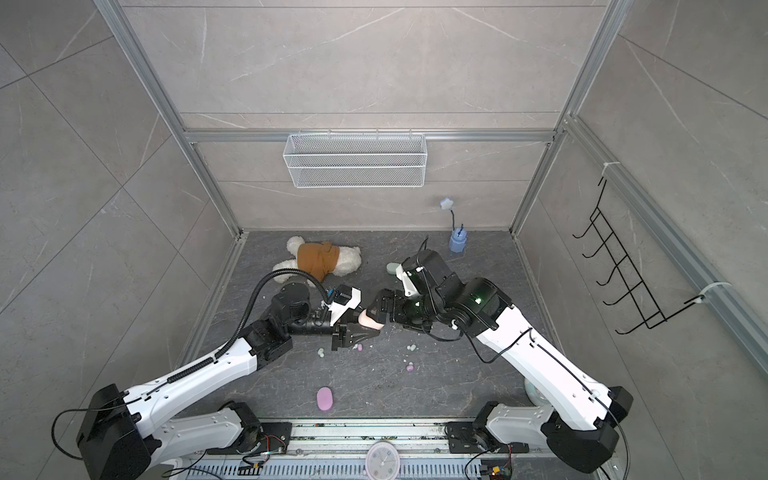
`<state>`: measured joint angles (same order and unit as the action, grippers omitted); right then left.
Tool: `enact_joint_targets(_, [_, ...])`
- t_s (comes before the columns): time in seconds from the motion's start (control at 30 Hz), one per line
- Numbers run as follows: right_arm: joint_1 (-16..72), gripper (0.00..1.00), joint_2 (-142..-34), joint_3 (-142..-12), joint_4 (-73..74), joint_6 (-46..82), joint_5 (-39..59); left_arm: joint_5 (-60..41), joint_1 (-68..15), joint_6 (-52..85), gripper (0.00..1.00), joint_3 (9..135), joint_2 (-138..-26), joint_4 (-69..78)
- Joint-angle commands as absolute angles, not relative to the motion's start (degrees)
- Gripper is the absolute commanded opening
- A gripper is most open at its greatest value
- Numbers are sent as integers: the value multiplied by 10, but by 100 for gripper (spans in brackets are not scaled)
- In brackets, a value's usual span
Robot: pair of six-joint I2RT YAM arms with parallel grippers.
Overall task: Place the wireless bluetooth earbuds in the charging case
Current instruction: 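Push the pink lid down shut with the right gripper, then grasp the closed pink case with the right gripper while the left gripper opens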
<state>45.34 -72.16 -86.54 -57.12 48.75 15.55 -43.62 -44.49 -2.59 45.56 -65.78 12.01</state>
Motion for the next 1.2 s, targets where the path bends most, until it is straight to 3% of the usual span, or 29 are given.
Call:
enact_joint_targets(0.0, [453, 91, -725, -860, -534, 503, 181, -436, -445, -51, 23, 471, -647, 108])
enact_joint_targets(0.53, [473, 78, -750, -819, -490, 541, 208, -425, -445, -58, 22, 471, -643, 105])
enact_joint_targets(1.07, [478, 51, -752, -814, -491, 546, 214, -420, -445, -56, 23, 471, -642, 104])
enact_joint_targets(1.17, [478, 49, -748, -814, -490, 545, 207, -416, -445, -53, 29, 474, -644, 103])
